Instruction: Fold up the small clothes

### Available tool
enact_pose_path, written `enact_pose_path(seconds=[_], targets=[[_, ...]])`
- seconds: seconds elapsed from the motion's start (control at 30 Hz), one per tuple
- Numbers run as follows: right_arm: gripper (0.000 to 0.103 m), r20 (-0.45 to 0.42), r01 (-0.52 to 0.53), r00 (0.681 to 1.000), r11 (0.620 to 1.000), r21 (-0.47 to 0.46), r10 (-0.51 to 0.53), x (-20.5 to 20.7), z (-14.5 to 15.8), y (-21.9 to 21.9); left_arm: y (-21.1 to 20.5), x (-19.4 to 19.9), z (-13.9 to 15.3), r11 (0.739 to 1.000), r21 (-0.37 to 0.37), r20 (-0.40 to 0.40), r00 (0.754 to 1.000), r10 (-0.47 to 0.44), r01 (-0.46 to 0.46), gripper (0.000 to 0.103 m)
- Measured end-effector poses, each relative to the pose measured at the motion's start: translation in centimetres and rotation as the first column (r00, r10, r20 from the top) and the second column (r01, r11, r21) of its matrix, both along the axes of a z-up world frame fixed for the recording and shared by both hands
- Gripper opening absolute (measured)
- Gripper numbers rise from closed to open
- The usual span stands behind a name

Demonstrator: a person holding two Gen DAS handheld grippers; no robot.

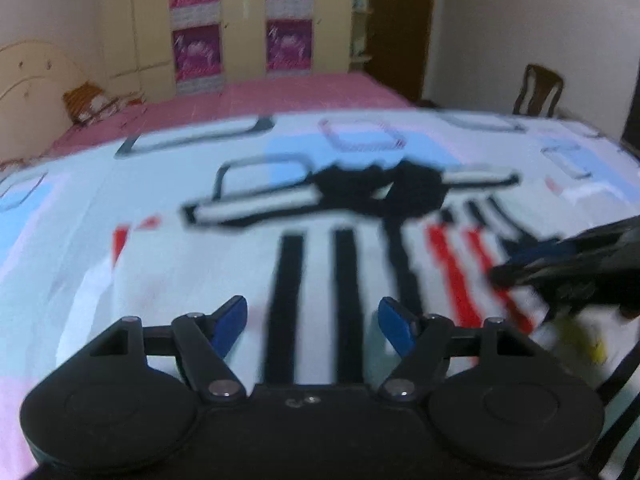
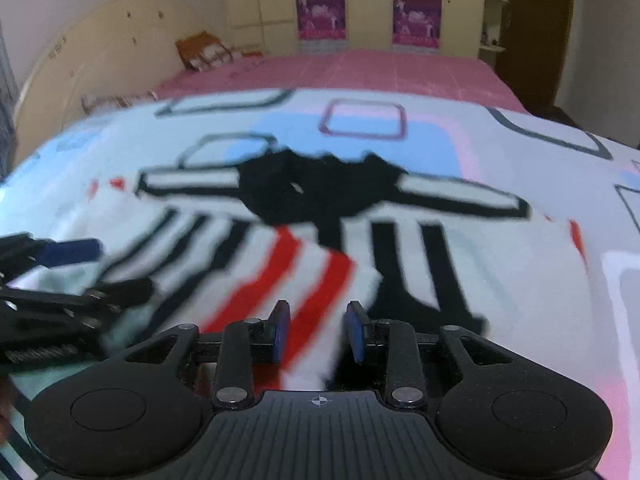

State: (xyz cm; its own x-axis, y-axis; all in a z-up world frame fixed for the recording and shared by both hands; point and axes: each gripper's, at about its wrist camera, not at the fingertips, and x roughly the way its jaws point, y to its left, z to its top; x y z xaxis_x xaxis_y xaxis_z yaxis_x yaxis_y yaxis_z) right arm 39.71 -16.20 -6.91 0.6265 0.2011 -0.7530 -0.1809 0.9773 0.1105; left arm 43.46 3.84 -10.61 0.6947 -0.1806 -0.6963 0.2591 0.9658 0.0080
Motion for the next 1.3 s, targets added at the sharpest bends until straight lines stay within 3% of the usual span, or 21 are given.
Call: enact_pose_path(seconds=[0.1, 0.2, 0.3, 0.37, 0.4, 0.83, 0.93, 0.97, 1.3], targets=[[0.03, 0.0, 0.096, 0.995, 0.994, -0.051, -0.096, -1.2, -0.3, -2.8, 2.7, -1.2, -0.9, 0.999, -0.043, -0.021, 1.0, 0.02, -0.021, 0.073], [0.03, -0.006, 0.12, 0.993, 0.992, -0.025, -0.12, -1.6, -0.3, -4.0, 2.0, -1.4, -0.2, 1.0, 0.005, -0.014, 1.0, 0.021, -0.021, 0.071], [0.03, 0.036, 0.149, 0.988, 0.989, -0.005, -0.148, -2.3, 1.0, -3.7, 2.1, -1.7, 0.9, 0.999, -0.018, 0.009, 1.0, 0.03, -0.029, 0.07], [0.03, -0.002, 0.142, 0.99, 0.989, -0.042, -0.142, -2.3, 0.4, -3.5, 2.2, -1.3, -0.3, 1.0, 0.018, -0.043, 0.999, 0.019, -0.018, 0.071], [0.03, -0.028, 0.137, 0.99, 0.989, -0.054, -0.138, -2.3, -0.5, -3.5, 2.4, -1.4, -0.7, 1.0, 0.014, -0.029, 1.0, 0.01, -0.009, 0.072], [0.03, -0.028, 0.124, 0.992, 0.99, -0.061, -0.126, -2.4, -0.1, -3.9, 2.4, -2.0, -0.9, 1.0, 0.018, -0.006, 1.0, 0.018, -0.018, 0.072], [0.03, 0.014, 0.166, 0.986, 0.984, -0.064, -0.166, -2.6, 0.2, -4.2, 2.4, -2.0, -0.9, 1.0, 0.022, -0.006, 1.0, 0.015, -0.015, 0.072], [0.03, -0.015, 0.162, 0.986, 0.985, -0.052, -0.163, -2.4, -0.4, -4.4, 2.4, -2.0, -0.9, 1.0, 0.025, -0.006, 1.0, 0.016, -0.015, 0.072], [0.03, 0.004, 0.117, 0.993, 0.992, -0.051, -0.117, -2.5, -0.9, -4.7, 1.8, -2.2, -1.1, 0.998, 0.043, 0.004, 0.999, 0.034, -0.035, 0.073]])
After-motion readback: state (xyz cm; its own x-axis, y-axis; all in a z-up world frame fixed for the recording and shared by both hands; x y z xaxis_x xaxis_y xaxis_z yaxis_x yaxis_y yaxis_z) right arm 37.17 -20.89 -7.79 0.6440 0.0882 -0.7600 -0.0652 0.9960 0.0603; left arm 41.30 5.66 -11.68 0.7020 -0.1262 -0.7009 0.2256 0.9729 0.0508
